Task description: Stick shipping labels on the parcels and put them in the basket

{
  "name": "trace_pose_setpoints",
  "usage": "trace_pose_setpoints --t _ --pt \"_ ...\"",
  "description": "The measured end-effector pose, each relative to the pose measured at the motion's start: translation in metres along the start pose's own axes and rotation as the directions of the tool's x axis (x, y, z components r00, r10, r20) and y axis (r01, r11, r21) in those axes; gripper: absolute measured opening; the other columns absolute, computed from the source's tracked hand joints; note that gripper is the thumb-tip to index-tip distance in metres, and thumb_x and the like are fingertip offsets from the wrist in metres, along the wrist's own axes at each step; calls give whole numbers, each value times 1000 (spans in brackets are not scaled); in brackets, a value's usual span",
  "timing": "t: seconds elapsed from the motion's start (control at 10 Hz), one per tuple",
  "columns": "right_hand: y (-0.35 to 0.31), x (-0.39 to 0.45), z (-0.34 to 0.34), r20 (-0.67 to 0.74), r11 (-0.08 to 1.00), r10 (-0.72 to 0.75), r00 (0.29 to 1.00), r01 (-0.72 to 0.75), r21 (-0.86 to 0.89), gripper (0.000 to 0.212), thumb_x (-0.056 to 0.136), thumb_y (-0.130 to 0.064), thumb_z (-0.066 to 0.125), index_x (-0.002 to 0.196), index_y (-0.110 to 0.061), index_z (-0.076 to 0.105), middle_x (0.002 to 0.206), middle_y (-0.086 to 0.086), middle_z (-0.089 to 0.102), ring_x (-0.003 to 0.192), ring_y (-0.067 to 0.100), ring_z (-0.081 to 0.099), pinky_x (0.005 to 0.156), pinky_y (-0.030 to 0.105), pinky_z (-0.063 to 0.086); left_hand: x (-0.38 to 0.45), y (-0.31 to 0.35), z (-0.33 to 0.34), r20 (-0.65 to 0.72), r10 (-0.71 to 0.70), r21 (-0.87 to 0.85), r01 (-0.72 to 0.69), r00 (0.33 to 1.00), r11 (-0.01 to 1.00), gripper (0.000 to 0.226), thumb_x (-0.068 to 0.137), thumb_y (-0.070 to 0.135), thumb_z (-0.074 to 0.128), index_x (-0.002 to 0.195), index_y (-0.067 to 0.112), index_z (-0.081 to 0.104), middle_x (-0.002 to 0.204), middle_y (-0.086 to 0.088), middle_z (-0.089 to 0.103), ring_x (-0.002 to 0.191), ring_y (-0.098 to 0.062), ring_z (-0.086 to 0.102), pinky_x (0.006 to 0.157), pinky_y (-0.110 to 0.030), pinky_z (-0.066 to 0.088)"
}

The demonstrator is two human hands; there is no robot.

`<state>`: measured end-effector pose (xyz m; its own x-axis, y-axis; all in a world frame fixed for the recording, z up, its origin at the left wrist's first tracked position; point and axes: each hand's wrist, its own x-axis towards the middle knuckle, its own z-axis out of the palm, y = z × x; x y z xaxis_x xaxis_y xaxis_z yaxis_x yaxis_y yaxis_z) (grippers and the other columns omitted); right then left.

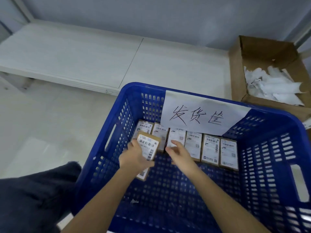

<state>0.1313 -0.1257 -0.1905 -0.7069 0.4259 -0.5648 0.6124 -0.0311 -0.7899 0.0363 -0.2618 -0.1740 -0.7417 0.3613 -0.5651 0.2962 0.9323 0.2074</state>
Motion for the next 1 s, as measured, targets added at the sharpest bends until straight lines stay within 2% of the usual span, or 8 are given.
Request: trace_pose_setpoints --t 0.2,0.3,0.5,0.6,0.7,0.8,0.9,1.0 --pt "61 10 52 170 988 114 979 -93 -127 55 91 -14 63 140 -14 38 126 -4 46 119 18 50 73 15 45 32 -39 59 113 -143 -53 150 983 987 112 71 54 77 143 4 9 145 -16 30 129 -33 40 97 -44 44" --pt "85 17 75 244 964 142 959 -78 -252 59 89 -19 65 142 -13 38 136 -1 47 119 18 50 85 23 45 40 -48 87 163 -200 -84 216 966 973 113 74 47 78 146 2 3 149 -18 23 132 -35 36 100 -44 41" --pt "110 32 113 329 929 225 917 -100 -357 48 89 -20 62 133 -10 45 123 3 56 97 11 50 75 21 40 59 -65 117 191 -271 -67 288 944 955 110 70 36 83 144 2 9 142 -20 28 128 -36 38 98 -43 41" --pt "115 38 123 360 910 262 896 -106 -401 47 88 -24 62 131 -14 46 119 -2 54 96 12 50 78 24 42 65 -70 121 191 -286 -67 303 939 951 107 68 32 85 141 3 13 141 -20 31 128 -36 38 99 -44 40" --pt "124 44 127 363 917 285 887 -143 -372 51 86 -21 65 133 -15 46 127 1 54 103 14 53 87 30 49 67 -74 124 176 -302 -50 315 937 948 111 65 36 87 142 3 13 141 -21 32 129 -36 38 101 -45 40" --pt "118 44 118 359 904 327 874 -178 -389 39 90 -17 62 127 -10 52 114 3 58 95 16 55 80 26 47 68 -71 122 191 -303 -9 310 934 951 123 65 42 86 147 1 4 144 -22 29 132 -36 36 103 -44 38" --pt "112 38 90 343 873 402 849 -244 -422 34 92 -17 60 124 -6 55 119 11 59 105 27 59 85 36 51 60 -67 114 201 -340 42 338 919 940 121 72 46 81 148 -1 0 147 -21 26 135 -35 33 105 -43 35" --pt "101 24 41 231 875 426 875 -333 -352 32 95 -18 56 126 -10 54 120 10 59 101 25 62 69 25 50 44 -60 95 193 -363 34 364 911 931 92 87 48 63 147 -3 14 148 -19 27 134 -32 34 103 -41 37"
